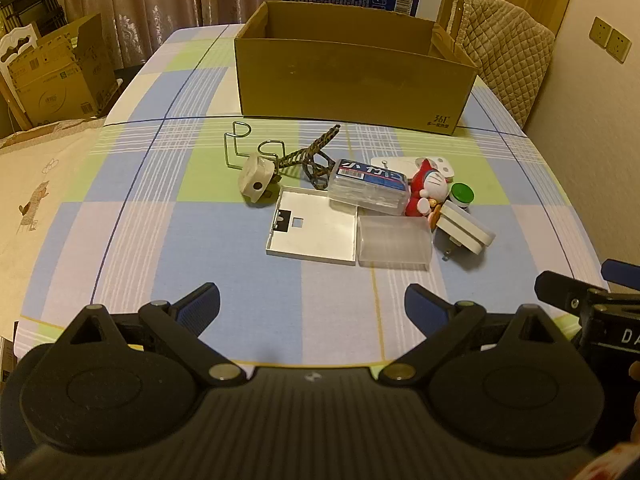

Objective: Organize rigid objects
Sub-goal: 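Move the right tool to the white square night-light plug while the left tool approaches the clear plastic case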

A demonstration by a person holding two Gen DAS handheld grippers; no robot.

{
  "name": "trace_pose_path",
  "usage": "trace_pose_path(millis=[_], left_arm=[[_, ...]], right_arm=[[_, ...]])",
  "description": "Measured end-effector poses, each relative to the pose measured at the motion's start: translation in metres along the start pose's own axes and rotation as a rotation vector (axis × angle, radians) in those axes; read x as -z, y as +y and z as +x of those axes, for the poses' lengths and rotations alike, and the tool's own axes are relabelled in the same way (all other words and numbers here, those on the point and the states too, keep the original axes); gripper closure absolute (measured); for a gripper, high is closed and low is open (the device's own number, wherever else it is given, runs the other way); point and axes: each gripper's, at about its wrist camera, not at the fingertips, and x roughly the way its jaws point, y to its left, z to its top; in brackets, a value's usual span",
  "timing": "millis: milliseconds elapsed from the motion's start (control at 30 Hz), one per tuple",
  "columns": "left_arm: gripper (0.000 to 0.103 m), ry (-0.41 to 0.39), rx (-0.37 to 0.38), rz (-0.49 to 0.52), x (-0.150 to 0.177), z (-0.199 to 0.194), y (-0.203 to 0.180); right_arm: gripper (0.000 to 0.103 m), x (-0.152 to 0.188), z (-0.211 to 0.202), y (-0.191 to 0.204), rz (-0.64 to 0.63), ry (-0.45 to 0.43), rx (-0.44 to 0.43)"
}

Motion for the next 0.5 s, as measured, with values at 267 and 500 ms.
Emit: trace_pose_path(millis=[267, 500], left_arm=[[0.006, 0.003, 0.001, 0.0, 0.0012, 0.0011, -0.0009], [0.006, 0.004, 0.002, -0.002, 0.0012, 0.0017, -0.0007]], right_arm=[[0.002, 0.0016, 0.0015, -0.0016, 0.001, 0.004, 0.0], [0.002, 0.0017, 0.0026, -0.002, 0.002, 0.008, -0.001]])
